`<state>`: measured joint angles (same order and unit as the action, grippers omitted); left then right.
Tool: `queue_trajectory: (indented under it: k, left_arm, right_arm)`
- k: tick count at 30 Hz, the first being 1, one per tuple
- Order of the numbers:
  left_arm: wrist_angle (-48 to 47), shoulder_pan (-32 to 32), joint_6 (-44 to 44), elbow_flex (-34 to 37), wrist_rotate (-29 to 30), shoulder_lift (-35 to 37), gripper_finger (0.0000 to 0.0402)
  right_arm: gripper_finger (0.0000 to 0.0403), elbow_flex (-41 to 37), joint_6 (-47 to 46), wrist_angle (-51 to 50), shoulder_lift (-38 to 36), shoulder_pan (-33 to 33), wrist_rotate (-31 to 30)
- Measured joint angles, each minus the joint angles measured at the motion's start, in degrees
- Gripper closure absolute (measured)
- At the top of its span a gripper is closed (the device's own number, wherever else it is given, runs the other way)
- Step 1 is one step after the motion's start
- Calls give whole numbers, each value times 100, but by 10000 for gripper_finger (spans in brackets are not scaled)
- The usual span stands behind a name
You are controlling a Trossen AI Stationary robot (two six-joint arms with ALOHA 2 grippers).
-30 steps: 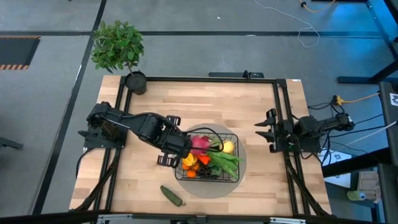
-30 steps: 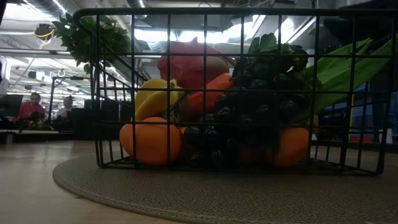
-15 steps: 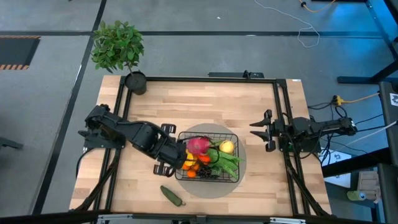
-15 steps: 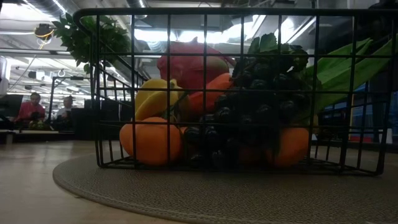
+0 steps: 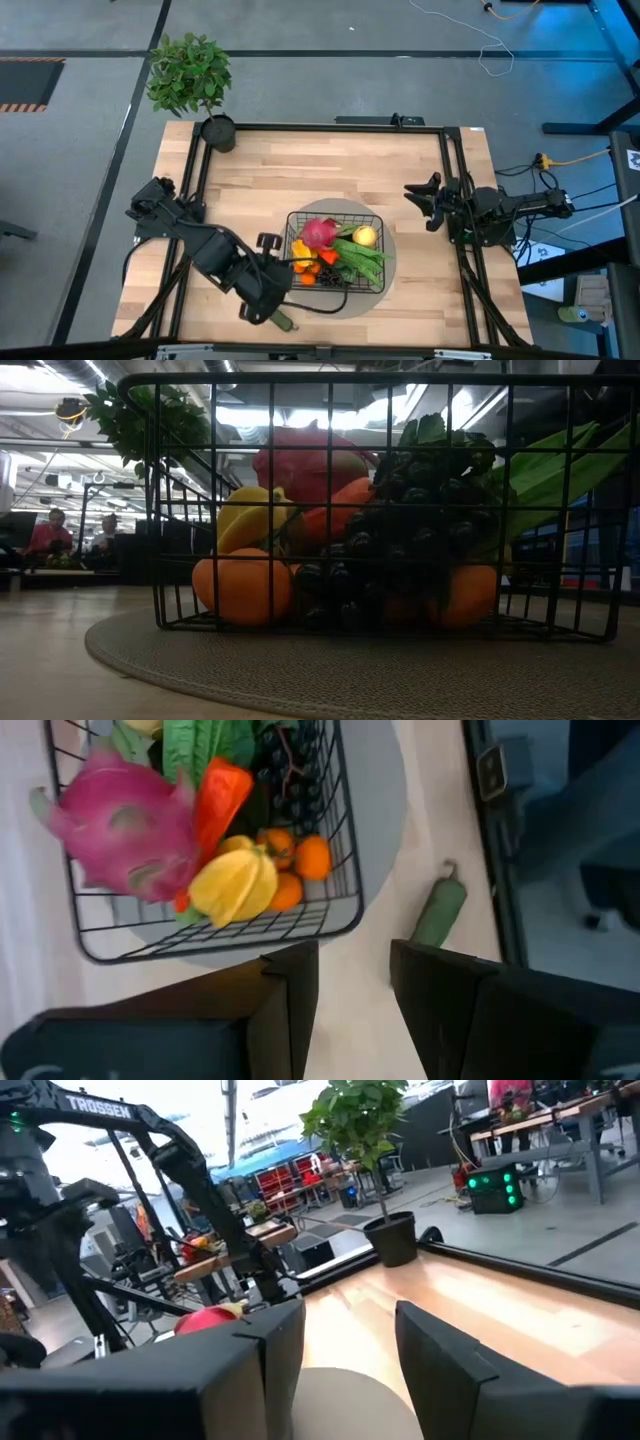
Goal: Build produce basket
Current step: Put the pepper into the black basket
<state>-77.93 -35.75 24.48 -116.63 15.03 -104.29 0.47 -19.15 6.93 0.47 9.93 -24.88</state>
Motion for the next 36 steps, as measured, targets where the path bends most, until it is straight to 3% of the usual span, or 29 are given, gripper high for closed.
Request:
queue_trajectory:
  k: [13, 18, 26, 36]
  left_arm:
    - [157, -365, 239, 3, -73, -153, 287]
    - [167, -380, 242, 3, -78, -143, 287]
    - [209, -380, 246, 3, -68, -142, 287]
    - [630, -477, 217, 1, -613, -665, 287]
  right_arm:
    - [248, 0, -115, -205, 2, -1, -60]
    - [248, 0, 837, -259, 2, 2, 16]
    - [248, 0, 2561, -282, 2, 2, 855]
    - [248, 0, 2546, -280, 2, 2, 853]
